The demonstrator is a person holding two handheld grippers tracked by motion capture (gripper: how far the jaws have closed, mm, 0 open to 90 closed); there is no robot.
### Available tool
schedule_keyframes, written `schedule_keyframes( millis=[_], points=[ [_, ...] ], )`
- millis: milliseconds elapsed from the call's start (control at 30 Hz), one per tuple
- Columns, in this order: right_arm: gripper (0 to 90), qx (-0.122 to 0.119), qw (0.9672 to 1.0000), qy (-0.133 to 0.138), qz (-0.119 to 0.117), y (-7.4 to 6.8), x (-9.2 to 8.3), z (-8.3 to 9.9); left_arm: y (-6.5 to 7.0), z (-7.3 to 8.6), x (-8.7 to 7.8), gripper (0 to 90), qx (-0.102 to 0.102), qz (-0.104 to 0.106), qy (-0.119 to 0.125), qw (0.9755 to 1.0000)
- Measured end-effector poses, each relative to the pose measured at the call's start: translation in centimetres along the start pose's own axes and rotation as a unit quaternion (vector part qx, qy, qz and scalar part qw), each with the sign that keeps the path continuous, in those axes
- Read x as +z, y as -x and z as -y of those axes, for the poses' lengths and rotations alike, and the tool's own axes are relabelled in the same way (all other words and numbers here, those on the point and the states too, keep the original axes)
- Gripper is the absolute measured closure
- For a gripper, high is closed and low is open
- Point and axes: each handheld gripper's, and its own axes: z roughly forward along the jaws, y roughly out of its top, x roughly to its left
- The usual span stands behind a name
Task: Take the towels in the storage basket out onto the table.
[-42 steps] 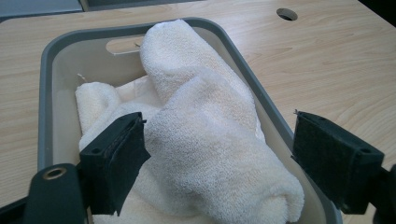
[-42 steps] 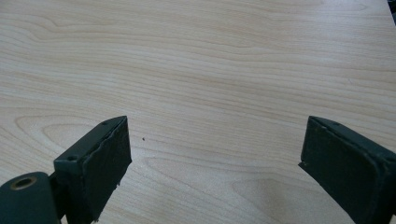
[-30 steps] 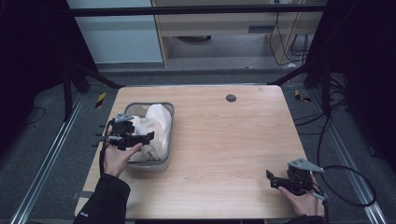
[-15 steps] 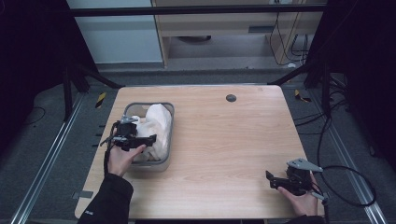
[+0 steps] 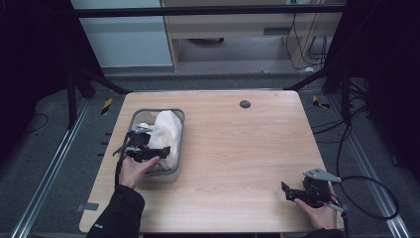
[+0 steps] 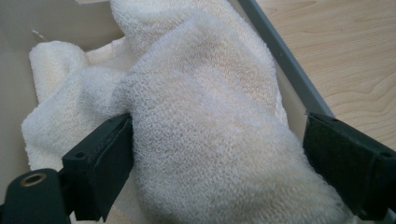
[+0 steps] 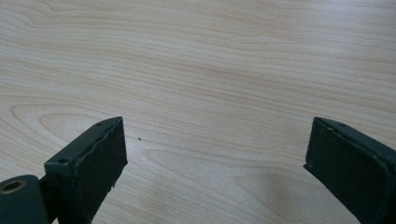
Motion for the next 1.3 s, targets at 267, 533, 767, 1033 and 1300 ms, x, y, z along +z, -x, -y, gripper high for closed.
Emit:
schedule_keyframes(
  millis=[267, 533, 767, 1033, 1300],
  points=[
    [4.7, 0.000, 1.0000, -0.004, -0.002, -0.1, 0.1, 0.0, -0.2, 0.6, 0.9, 12.1, -0.007, -0.005, -0.021, 0.9997],
    [4.6, -0.002, 1.0000, -0.005, -0.002, -0.1, 0.1, 0.0, -0.3, 0.9, 1.0, 28.7, -0.015, -0.011, -0.029, 0.9994],
    [4.6, -0.005, 1.0000, -0.006, -0.001, 0.0, 0.1, 0.0, -0.5, 1.0, 0.8, 47.8, -0.028, -0.009, -0.035, 0.9989],
    [4.6, -0.003, 1.0000, -0.006, -0.002, -0.1, 0.1, 0.0, -0.5, 1.0, -0.3, 59.7, -0.036, -0.004, -0.013, 0.9993],
    [4.6, -0.001, 1.0000, -0.005, -0.002, -0.1, 0.0, 0.0, -0.9, 0.5, -2.7, 61.0, -0.041, 0.006, 0.035, 0.9985]
  ],
)
